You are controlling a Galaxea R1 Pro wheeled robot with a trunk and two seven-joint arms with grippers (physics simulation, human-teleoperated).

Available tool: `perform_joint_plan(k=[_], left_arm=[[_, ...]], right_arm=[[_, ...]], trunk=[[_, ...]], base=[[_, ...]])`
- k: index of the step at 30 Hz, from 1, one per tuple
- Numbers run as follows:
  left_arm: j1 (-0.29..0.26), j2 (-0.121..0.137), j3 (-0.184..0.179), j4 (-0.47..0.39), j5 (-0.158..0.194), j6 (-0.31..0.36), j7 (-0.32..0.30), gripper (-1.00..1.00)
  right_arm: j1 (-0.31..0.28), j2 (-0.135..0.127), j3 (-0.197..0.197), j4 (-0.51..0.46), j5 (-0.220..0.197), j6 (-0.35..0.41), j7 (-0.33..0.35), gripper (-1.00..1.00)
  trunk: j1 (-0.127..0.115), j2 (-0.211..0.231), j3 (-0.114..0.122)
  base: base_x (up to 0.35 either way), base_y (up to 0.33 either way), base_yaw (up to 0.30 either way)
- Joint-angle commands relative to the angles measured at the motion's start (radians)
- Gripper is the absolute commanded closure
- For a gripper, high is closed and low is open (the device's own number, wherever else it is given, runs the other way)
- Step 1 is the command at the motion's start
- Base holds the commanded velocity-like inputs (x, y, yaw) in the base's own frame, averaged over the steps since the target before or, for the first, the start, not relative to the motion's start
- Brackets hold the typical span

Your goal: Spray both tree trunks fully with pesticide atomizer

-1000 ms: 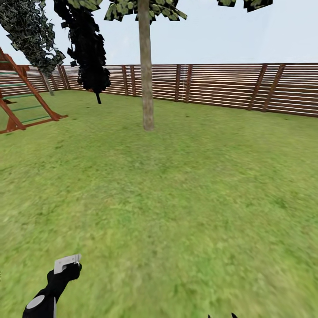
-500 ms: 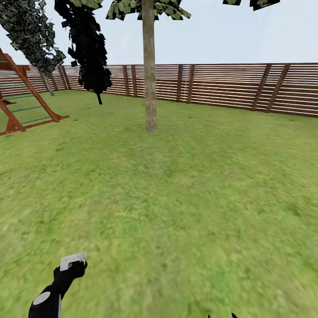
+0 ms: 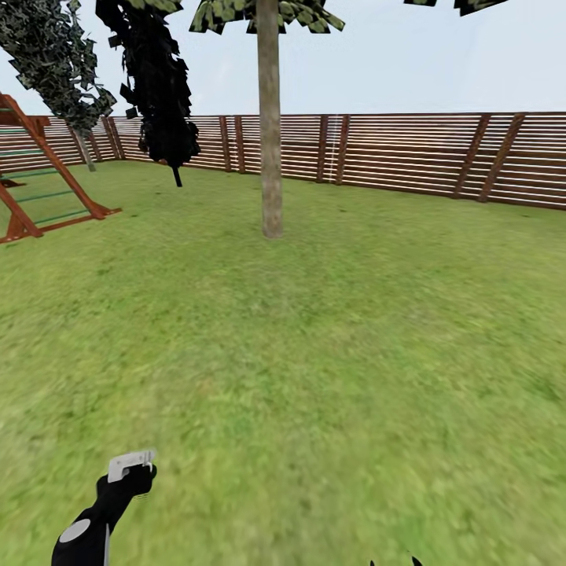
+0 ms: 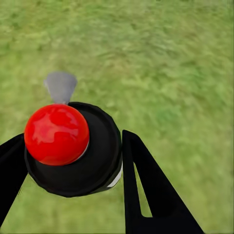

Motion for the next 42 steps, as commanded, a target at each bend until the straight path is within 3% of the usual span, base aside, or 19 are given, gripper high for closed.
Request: perform_joint_plan(k=[1,8,11,14,22,42], left_arm=[[0.000,0.000,0.000,0.000,0.000,0.000,0.001,1.00],[0.000,0.003,0.001,0.054,0.001,-0.002,0.004,1.00],[-0.002,0.004,0.000,0.052,0.036,-0.002,0.004,1.00],[-0.007,0.005,0.000,0.035,0.048,0.000,0.002,1.00],[-0.003,0.018,0.003,0.002,0.053,0.000,0.005,1.00],[-0.002,0.019,-0.002,0.003,0.063,-0.001,0.003,1.00]], right_arm=[[0.000,0.000,0.000,0.000,0.000,0.000,0.000,-1.00],[0.000,0.000,0.000,0.000,0.000,0.000,0.000,-1.00],[0.000,0.000,0.000,0.000,0.000,0.000,0.000,-1.00],[0.000,0.000,0.000,0.000,0.000,0.000,0.000,-1.00],[0.000,0.000,0.000,0.000,0.000,0.000,0.000,-1.00],[0.000,0.000,0.000,0.000,0.000,0.000,0.000,-1.00]], trunk=[[0.000,0.000,0.000],[0.000,0.000,0.000],[0.000,0.000,0.000],[0.000,0.000,0.000],[0.000,0.000,0.000],[0.000,0.000,0.000]], base=[[0.314,0.112,0.000],[0.324,0.097,0.000],[0.329,0.091,0.000],[0.329,0.091,0.000],[0.329,0.091,0.000],[0.333,0.048,0.000]])
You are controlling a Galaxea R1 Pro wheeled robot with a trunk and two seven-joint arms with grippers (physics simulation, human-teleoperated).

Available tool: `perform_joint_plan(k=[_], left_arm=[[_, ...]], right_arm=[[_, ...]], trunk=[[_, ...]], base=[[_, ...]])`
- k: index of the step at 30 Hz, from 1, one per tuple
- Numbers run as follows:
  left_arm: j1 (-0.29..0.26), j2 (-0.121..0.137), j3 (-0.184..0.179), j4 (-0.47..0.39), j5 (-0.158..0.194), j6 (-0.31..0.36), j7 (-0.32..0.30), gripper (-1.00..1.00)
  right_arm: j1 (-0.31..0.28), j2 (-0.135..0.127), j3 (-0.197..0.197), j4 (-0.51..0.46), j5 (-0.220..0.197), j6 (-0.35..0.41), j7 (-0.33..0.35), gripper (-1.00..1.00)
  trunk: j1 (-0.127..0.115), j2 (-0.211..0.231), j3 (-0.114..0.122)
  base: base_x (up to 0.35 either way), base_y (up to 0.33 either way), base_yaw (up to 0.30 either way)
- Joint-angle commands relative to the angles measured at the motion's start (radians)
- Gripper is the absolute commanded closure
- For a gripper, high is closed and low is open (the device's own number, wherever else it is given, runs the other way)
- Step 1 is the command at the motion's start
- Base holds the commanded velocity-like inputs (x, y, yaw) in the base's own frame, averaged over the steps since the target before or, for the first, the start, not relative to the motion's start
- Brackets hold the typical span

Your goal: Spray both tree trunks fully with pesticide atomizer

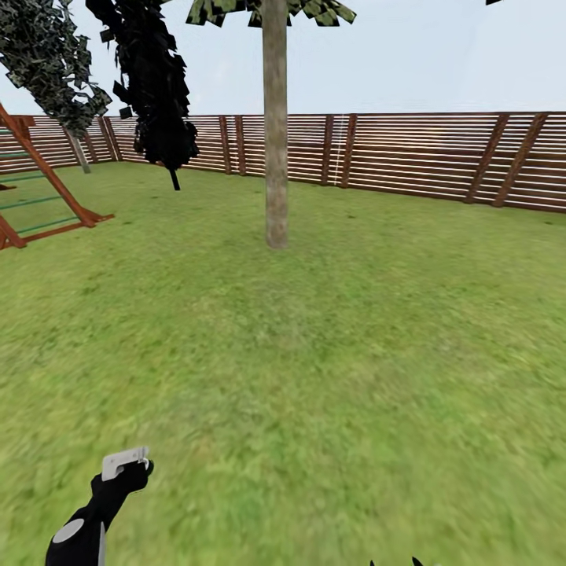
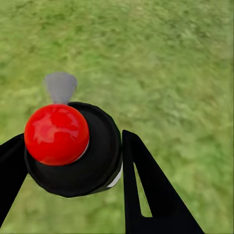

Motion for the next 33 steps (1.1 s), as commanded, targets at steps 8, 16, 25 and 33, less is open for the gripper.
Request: perform_joint_plan(k=[8,16,25,33], left_arm=[[0.001,-0.007,0.003,-0.086,0.001,0.002,0.001,1.00],[0.001,-0.002,0.004,-0.087,0.001,0.008,0.000,1.00],[0.001,-0.001,0.004,-0.076,0.001,0.008,0.000,1.00],[0.001,-0.004,0.003,-0.074,0.000,0.002,0.002,1.00]], right_arm=[[0.000,0.000,0.000,0.000,0.000,0.000,0.000,-1.00],[0.000,0.000,0.000,0.000,0.000,0.000,0.000,-1.00],[0.000,0.000,0.000,0.000,0.000,0.000,0.000,-1.00],[0.000,0.000,0.000,0.000,0.000,0.000,0.000,-1.00]], trunk=[[0.000,0.000,0.000],[0.000,0.000,0.000],[0.000,0.000,0.000],[0.000,0.000,0.000]], base=[[0.336,0.000,0.000],[0.336,0.000,0.000],[0.336,0.000,0.000],[0.336,0.000,0.000]])
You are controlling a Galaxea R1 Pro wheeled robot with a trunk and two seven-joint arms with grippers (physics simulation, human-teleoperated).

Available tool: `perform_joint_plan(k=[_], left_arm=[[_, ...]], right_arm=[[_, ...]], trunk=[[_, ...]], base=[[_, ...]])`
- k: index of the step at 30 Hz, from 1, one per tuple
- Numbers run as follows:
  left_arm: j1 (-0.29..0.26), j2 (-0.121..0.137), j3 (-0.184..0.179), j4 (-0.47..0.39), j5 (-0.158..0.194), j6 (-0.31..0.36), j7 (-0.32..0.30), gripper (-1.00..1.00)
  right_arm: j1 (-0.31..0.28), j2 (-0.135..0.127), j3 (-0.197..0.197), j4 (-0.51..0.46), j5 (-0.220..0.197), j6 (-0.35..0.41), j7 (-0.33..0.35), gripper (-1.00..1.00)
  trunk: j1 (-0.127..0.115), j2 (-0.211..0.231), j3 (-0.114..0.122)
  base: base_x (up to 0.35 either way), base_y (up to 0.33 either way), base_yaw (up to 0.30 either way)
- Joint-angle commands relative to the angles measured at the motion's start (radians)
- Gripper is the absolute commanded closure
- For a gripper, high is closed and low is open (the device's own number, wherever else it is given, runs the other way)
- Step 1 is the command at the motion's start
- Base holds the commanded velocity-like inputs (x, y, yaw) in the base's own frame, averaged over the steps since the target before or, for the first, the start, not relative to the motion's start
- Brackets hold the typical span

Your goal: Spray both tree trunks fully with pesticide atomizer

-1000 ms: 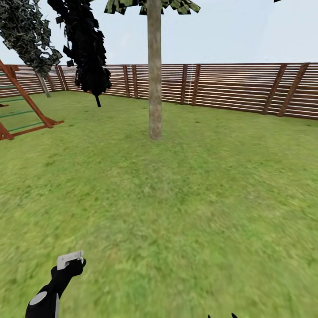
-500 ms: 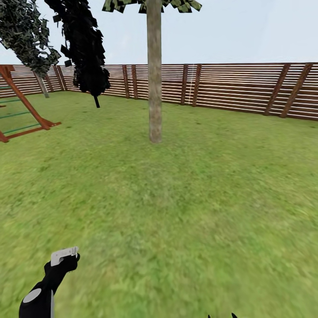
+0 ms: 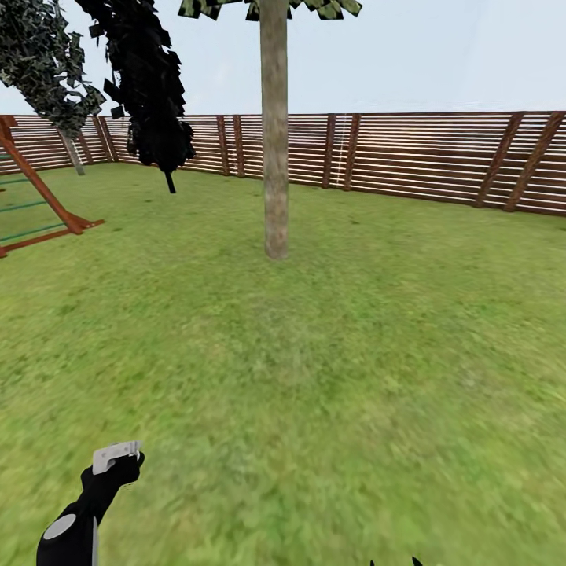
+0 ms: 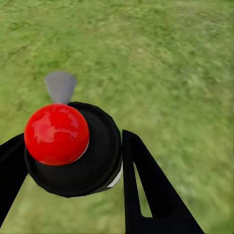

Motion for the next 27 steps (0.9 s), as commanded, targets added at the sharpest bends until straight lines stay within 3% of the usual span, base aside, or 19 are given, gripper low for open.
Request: perform_joint_plan(k=[1,27], left_arm=[[0.000,0.000,0.000,0.000,0.000,0.000,0.001,1.00],[0.000,0.004,0.002,-0.015,0.000,0.005,0.001,1.00]], right_arm=[[0.000,0.000,0.000,0.000,0.000,0.000,0.000,-1.00],[0.000,0.000,0.000,0.000,0.000,0.000,0.000,-1.00]], trunk=[[0.000,0.000,0.000],[0.000,0.000,0.000]], base=[[0.336,0.000,0.000],[0.338,0.000,0.000]])
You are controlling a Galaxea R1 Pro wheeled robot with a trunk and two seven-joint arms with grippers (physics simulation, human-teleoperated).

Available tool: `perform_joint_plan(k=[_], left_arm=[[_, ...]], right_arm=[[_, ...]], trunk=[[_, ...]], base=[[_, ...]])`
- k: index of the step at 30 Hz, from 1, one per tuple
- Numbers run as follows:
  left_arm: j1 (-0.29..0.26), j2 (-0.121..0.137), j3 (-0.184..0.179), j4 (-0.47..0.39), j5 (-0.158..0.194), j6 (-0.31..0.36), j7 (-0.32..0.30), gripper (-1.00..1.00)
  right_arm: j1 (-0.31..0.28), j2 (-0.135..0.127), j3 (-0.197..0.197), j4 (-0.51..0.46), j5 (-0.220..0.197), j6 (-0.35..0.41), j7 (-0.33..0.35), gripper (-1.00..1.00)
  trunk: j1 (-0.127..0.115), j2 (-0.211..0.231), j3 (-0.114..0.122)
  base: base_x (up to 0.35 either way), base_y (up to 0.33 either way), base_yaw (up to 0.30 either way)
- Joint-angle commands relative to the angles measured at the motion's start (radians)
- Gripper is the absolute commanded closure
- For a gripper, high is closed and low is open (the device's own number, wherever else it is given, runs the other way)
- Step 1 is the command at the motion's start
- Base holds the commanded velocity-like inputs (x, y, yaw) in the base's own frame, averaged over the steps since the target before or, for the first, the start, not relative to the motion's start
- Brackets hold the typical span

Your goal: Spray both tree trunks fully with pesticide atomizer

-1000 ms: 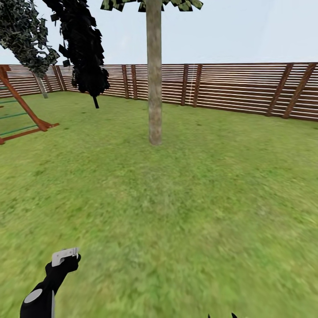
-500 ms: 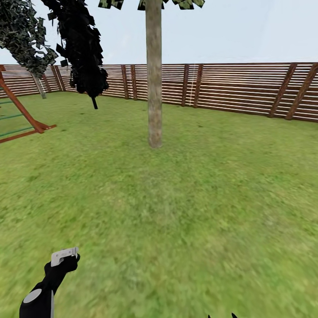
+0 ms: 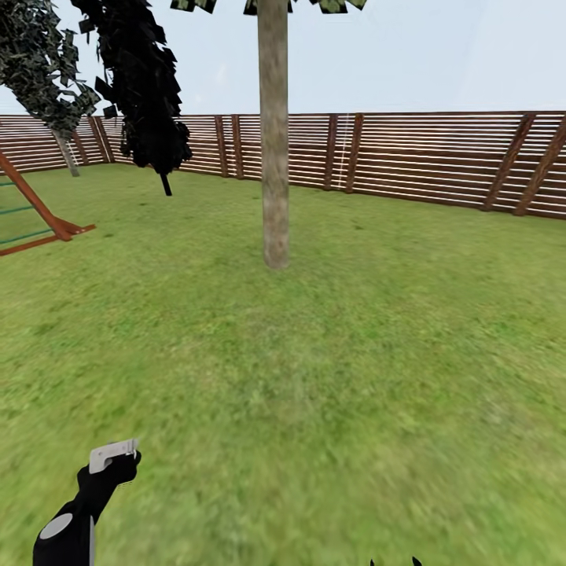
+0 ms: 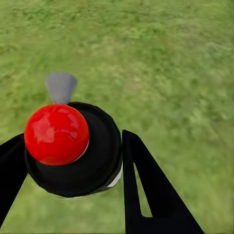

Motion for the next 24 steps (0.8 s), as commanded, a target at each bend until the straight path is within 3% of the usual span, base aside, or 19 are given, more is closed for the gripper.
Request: perform_joint_plan(k=[1,24], left_arm=[[0.000,0.000,0.000,0.000,0.000,0.000,0.001,1.00],[0.000,0.000,0.000,0.003,0.000,0.002,0.001,1.00]], right_arm=[[0.000,0.000,0.000,0.000,0.000,0.000,0.000,-1.00],[0.000,0.000,0.000,0.000,0.000,0.000,0.000,-1.00]], trunk=[[0.000,0.000,0.000],[0.000,0.000,0.000]], base=[[0.338,0.000,0.000],[0.339,0.000,0.000]])
